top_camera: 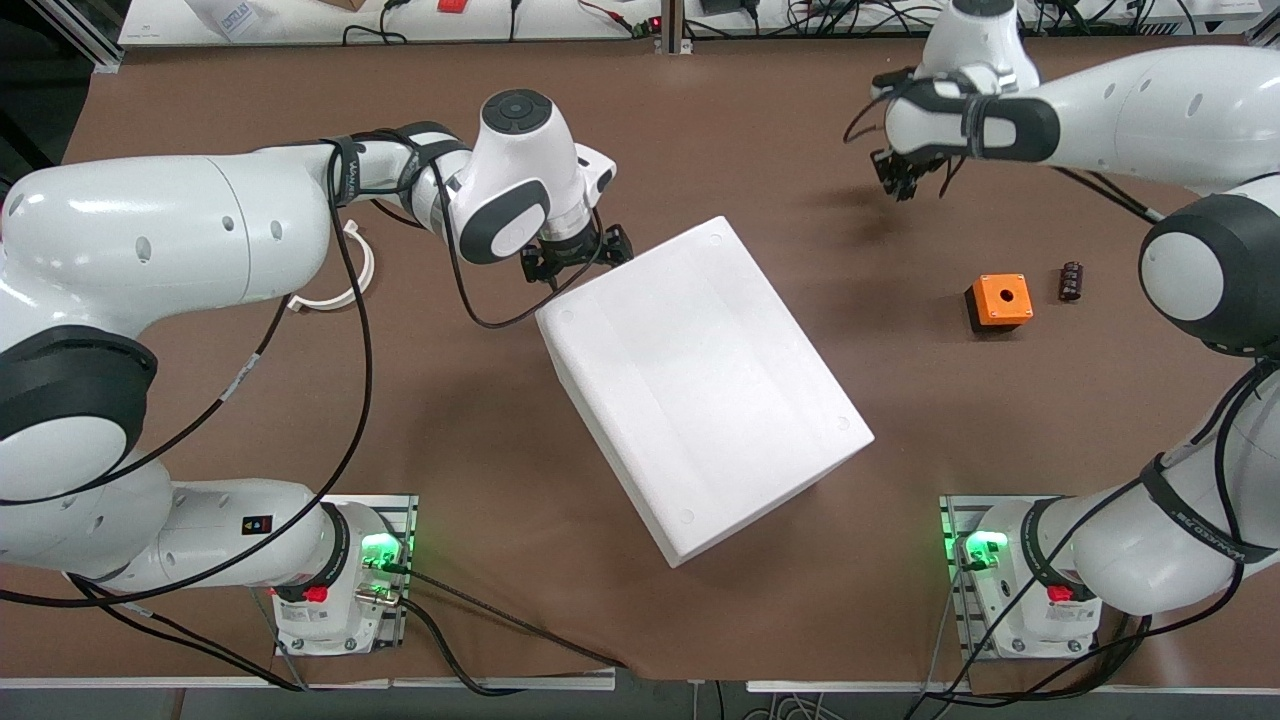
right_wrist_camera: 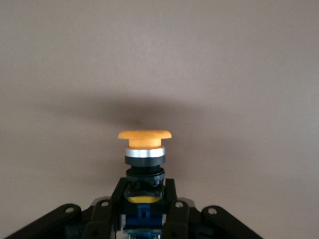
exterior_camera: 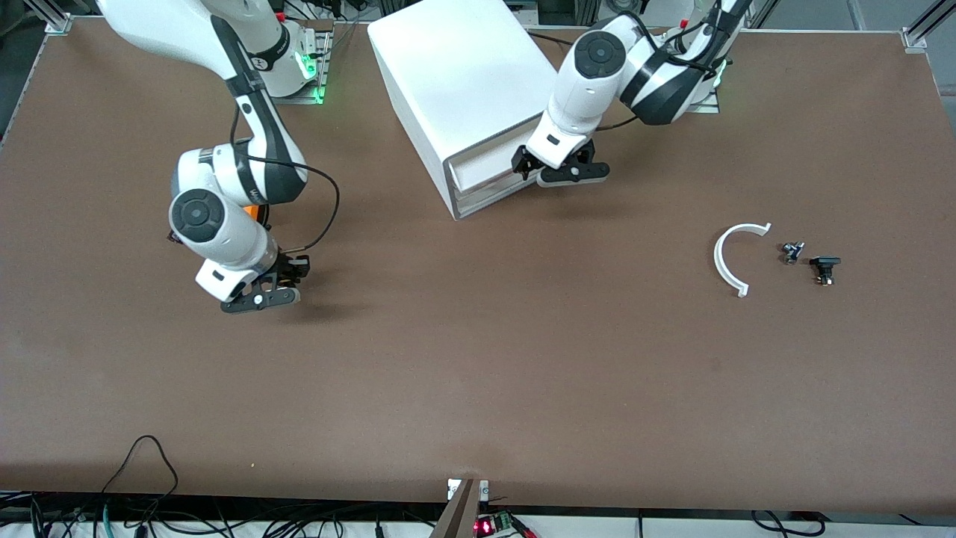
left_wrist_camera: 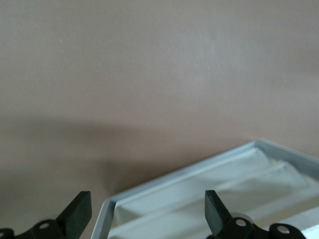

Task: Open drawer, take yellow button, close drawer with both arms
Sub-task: 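Push the drawer shut with the left gripper while the right gripper carries the button, then place the button on the table with the right gripper while the left gripper withdraws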

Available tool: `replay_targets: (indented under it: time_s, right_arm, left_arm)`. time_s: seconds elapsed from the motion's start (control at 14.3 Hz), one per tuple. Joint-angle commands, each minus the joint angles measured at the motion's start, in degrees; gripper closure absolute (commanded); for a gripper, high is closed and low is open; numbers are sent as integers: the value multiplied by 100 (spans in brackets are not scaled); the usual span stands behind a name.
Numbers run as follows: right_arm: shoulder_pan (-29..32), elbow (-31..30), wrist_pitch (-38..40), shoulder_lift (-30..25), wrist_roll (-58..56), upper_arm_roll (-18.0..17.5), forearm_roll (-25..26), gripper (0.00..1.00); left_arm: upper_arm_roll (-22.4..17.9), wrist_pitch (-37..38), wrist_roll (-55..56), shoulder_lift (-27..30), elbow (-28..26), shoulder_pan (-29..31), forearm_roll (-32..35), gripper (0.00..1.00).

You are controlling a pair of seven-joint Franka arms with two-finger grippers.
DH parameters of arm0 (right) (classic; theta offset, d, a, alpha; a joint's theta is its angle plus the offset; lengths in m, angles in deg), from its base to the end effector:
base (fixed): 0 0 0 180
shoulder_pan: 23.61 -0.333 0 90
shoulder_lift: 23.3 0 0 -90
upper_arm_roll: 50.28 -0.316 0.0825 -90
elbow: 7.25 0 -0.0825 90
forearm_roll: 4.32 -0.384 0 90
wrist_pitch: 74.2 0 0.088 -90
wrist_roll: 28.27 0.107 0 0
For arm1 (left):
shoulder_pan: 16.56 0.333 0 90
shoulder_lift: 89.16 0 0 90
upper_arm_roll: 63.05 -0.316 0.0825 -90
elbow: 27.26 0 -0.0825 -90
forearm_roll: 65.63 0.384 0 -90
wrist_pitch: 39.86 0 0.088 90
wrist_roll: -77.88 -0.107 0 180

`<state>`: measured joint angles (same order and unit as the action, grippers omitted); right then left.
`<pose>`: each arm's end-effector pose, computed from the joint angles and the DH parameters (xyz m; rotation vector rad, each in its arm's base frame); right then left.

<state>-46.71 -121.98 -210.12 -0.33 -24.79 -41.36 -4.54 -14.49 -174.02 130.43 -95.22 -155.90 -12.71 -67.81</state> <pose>0.5847 0.1506 0.2563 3.0654 0.3003 -0.0263 0.3801 -0.3744 0.3383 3.0399 0.2541 -0.0969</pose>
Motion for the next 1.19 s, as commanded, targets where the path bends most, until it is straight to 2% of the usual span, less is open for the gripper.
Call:
replay_targets:
  time_s: [0.0, 0.77, 0.84, 0.91, 0.98, 1.12]
  right_arm:
    - [-11, -989, -934, -363, 118, -4, 75, 82]
    - [551, -1448, -1525, -170, -23, 31, 145, 79]
    - [578, -1448, -1525, -135, -23, 31, 145, 74]
    - [587, -1430, -1525, -109, -14, 31, 145, 50]
    - [604, -1413, -1499, -126, 47, 31, 128, 0]
    - [657, -1290, -1377, -257, 30, 22, 128, 0]
  left_arm:
    - [241, 277, -52, 113, -126, 28, -81, 0]
    - [479, 471, -70, 219, -117, 177, -72, 0]
    - [470, 471, -78, 245, -100, 247, -72, 0]
    - [427, 471, -70, 297, -56, 326, -2, 0]
    - [348, 427, -70, 333, 14, 518, -2, 0]
    - [-369, 453, -78, 359, 408, 634, 16, 0]
